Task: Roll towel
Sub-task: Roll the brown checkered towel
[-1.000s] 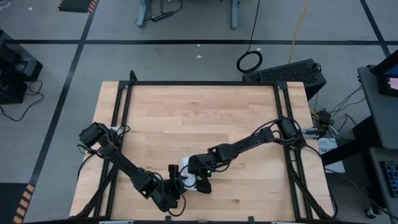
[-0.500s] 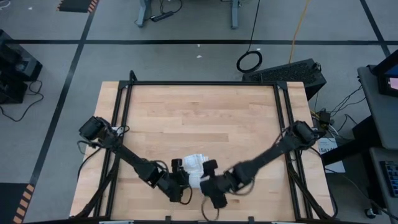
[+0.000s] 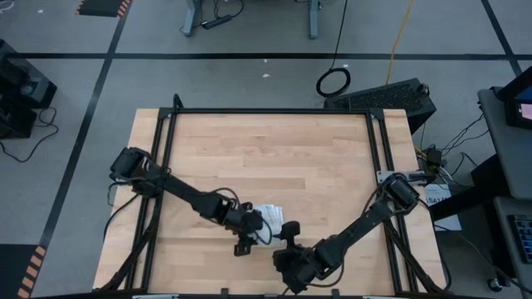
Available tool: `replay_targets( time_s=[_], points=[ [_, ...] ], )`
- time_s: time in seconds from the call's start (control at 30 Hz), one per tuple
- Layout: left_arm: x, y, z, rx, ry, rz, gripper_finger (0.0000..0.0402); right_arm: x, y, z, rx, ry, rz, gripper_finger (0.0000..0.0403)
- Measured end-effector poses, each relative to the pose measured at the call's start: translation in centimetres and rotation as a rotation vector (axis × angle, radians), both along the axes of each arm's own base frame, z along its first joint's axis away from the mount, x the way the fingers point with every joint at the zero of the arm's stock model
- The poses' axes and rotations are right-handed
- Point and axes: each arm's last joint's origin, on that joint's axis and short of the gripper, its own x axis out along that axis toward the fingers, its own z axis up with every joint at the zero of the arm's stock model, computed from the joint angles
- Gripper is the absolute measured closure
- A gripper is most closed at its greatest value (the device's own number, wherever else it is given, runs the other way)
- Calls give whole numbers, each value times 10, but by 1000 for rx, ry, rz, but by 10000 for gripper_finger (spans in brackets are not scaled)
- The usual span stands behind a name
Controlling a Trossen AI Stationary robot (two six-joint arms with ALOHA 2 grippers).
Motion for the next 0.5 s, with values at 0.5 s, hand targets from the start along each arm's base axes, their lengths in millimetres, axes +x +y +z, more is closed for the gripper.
replay_targets(
  time_s=[0.5],
  points=[
    [7, 20, 0, -93, 34, 18, 165, 12, -23, -12, 0, 60, -87, 73]
  ],
)
